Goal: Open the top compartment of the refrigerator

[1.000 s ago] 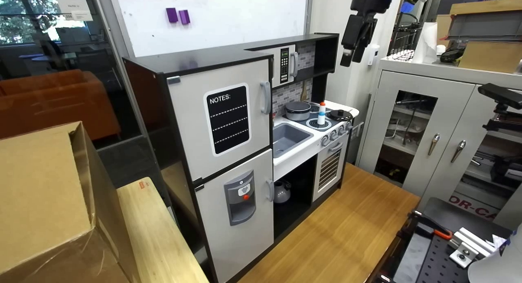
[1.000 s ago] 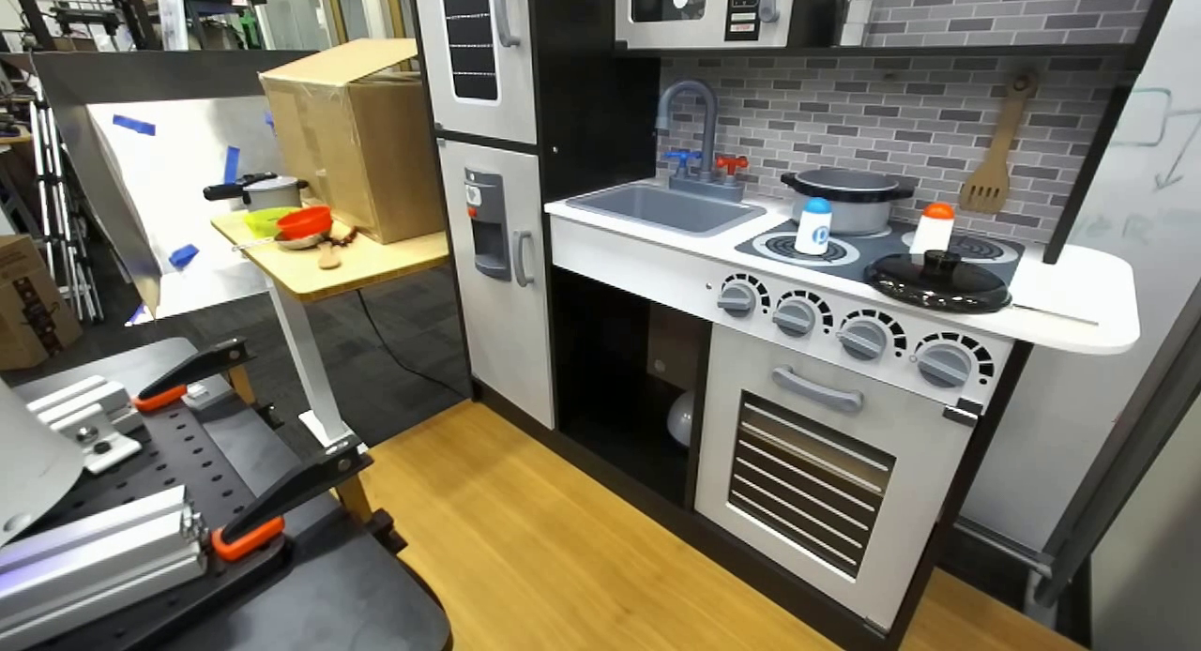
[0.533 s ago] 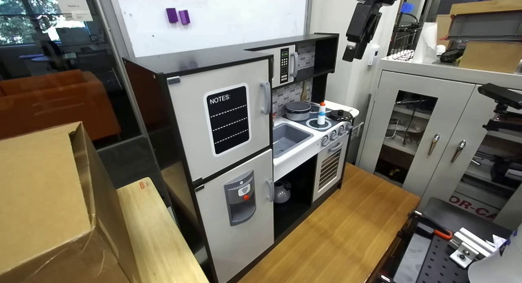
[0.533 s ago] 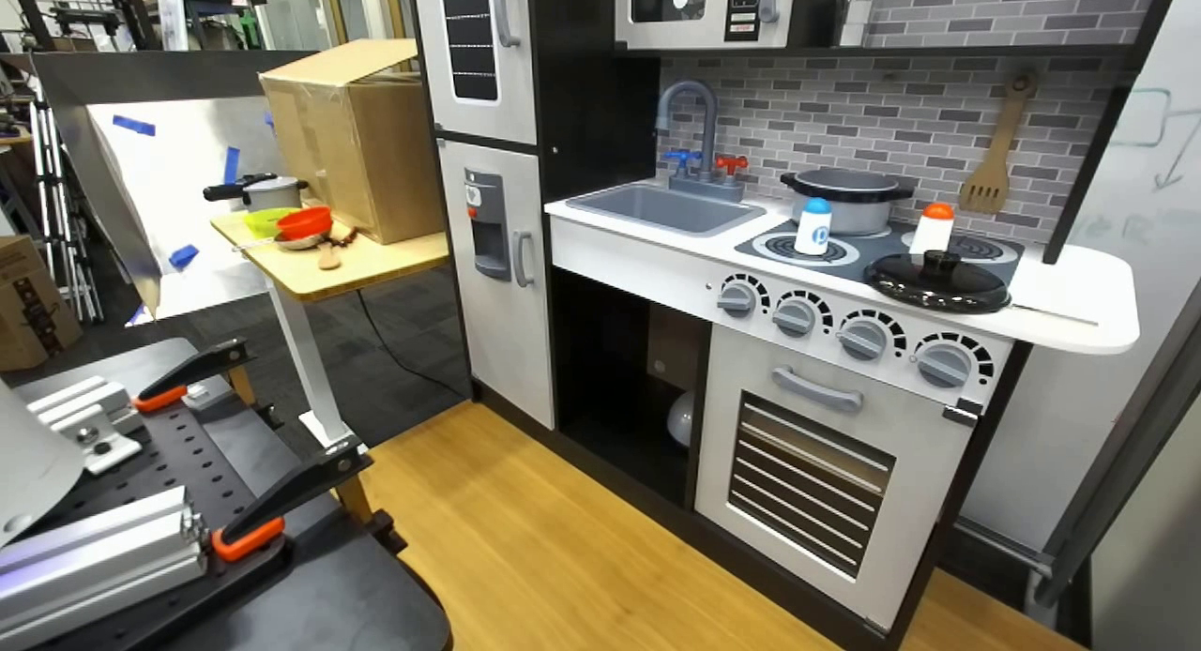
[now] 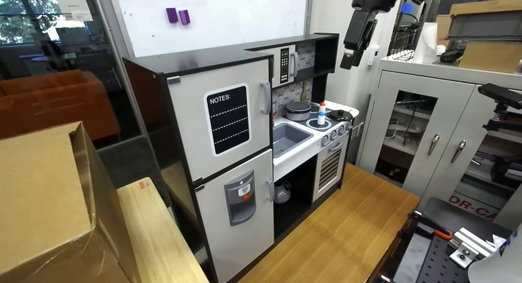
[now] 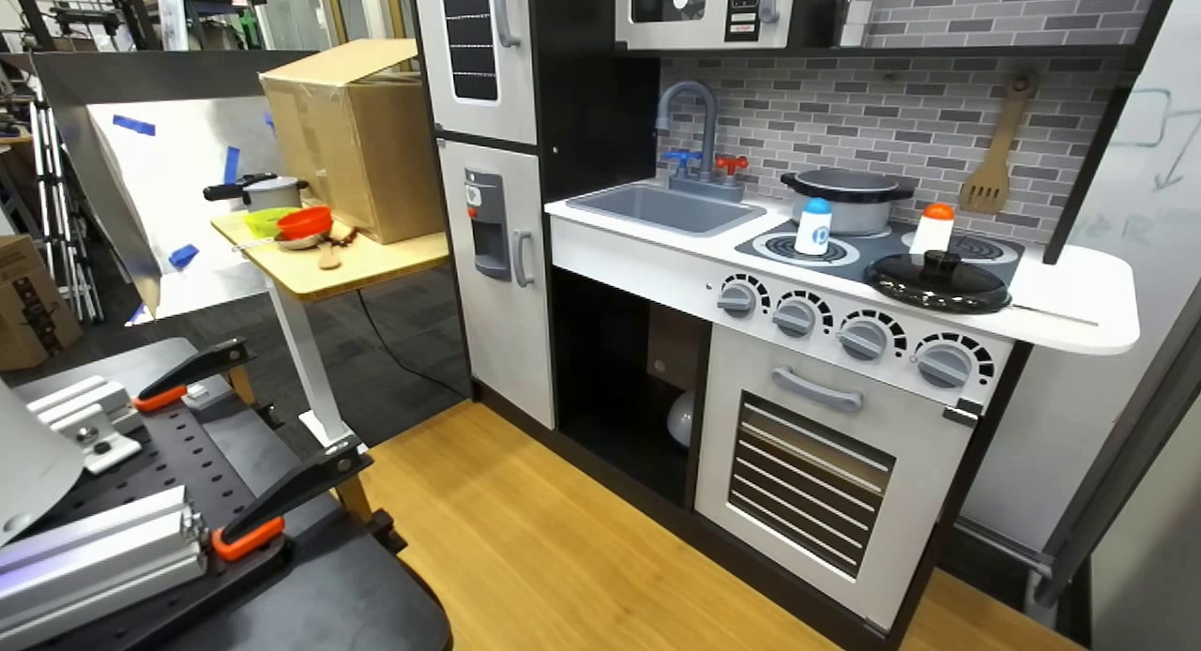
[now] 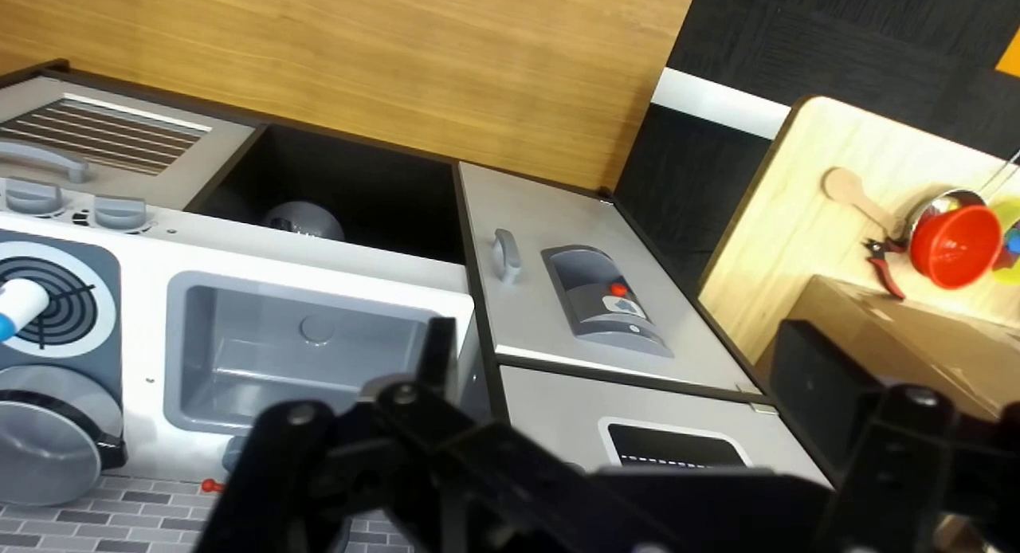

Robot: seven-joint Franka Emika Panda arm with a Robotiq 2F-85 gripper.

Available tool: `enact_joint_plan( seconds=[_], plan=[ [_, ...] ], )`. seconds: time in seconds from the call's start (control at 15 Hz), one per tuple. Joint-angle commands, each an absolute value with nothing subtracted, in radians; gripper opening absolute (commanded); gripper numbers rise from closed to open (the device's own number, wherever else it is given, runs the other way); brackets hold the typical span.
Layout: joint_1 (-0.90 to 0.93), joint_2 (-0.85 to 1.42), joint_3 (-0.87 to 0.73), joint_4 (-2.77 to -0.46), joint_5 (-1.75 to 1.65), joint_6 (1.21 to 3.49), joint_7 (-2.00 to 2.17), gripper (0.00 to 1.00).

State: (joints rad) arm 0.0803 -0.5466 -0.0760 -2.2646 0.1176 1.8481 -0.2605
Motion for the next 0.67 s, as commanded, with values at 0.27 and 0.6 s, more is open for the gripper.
enact_joint_plan(
  seconds=[0.27, 0.6],
  plan=[
    [0.073, -0.545, -0.07, -2.262, 0.121, 1.846, -0.263, 1.0],
    [0.059, -0.559, -0.037, -2.301, 0.098, 2.005, -0.197, 1.0]
  ],
)
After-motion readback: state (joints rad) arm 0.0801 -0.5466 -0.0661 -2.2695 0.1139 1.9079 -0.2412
